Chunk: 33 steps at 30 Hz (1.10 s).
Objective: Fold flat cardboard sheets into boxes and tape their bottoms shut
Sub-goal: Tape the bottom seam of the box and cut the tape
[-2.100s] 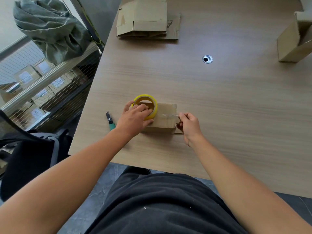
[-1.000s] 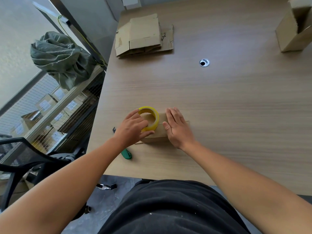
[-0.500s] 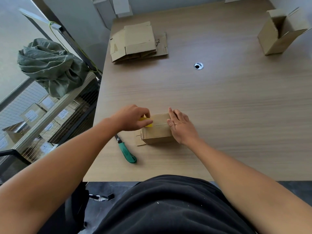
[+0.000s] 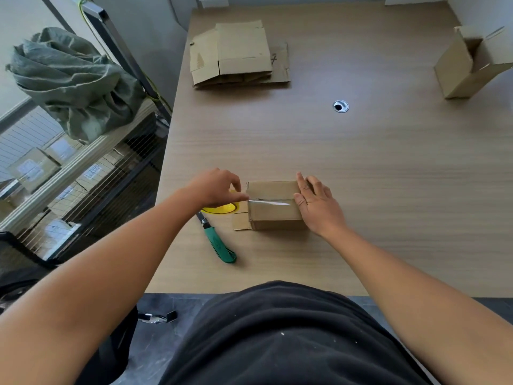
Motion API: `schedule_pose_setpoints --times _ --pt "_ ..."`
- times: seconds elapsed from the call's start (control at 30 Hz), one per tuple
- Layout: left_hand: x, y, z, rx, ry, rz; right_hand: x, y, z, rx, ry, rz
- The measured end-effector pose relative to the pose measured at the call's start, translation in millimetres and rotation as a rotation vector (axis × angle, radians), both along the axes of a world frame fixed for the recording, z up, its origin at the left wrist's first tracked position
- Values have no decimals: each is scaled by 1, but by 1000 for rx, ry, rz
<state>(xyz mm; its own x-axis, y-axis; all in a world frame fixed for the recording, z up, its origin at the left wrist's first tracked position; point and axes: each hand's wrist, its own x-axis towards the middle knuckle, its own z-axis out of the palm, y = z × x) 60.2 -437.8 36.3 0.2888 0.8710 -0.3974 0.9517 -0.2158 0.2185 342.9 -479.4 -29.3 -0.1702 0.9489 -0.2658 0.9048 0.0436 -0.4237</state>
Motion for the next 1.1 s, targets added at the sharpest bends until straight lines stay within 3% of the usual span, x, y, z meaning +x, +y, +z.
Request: schedule_pose_setpoints --times 0.23,0.33,0.47,0.93,1.1 --pt "-6 6 -24 -58 -85 34 1 1 -8 14 109 -17" --pt "-9 7 -28 -94 -137 13 0 1 -12 0 342 -112" --pt "-15 2 -34 -66 -191 -61 -3 -2 -2 -193 577 -246" --pt "-24 26 -55 -122 -298 -181 -15 -3 -24 197 463 -357" --pt "-22 29 -56 -122 -339 -183 -20 -7 -9 586 40 -195"
